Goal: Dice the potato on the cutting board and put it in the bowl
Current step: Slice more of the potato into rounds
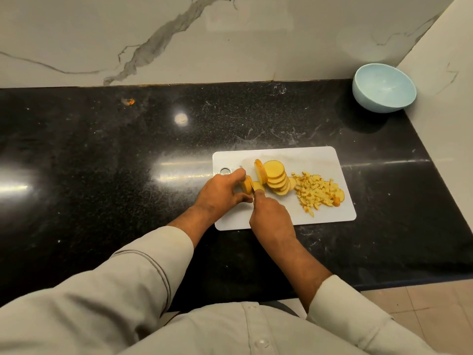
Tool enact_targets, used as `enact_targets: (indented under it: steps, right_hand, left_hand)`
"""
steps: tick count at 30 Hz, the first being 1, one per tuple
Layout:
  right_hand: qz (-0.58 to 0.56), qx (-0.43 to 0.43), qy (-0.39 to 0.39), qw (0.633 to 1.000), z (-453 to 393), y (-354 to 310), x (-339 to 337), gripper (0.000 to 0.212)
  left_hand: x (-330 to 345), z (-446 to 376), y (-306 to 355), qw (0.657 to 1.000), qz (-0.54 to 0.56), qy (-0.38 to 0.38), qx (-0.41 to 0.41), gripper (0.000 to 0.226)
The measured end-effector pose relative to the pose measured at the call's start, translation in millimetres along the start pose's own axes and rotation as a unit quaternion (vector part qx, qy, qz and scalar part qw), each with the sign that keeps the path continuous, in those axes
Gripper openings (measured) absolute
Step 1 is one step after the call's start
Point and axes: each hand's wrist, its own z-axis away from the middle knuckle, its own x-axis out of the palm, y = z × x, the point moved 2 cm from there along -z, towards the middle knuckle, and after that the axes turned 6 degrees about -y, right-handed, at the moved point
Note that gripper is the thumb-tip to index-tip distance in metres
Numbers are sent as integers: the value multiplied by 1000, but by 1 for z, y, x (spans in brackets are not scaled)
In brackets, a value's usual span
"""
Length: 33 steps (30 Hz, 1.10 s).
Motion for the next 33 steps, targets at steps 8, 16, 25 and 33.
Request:
enact_targets:
  steps: [8,16,25,33]
  right_hand:
    - [67,-21,-3,998,5,9,9,49]
    - [82,-21,-46,995,2,13,11,52]
    - [44,-4,-60,997,64,48,10,39]
    - [-11,-15,63,998,49,28,1,39]
  left_hand:
    - [5,6,4,999,-16,36,-3,40]
    - [-6,3,7,999,8,5,-48,43]
    - [2,9,-1,996,52,18,-73,44]
    - [9,18,-1,994,38,55,-92,39]
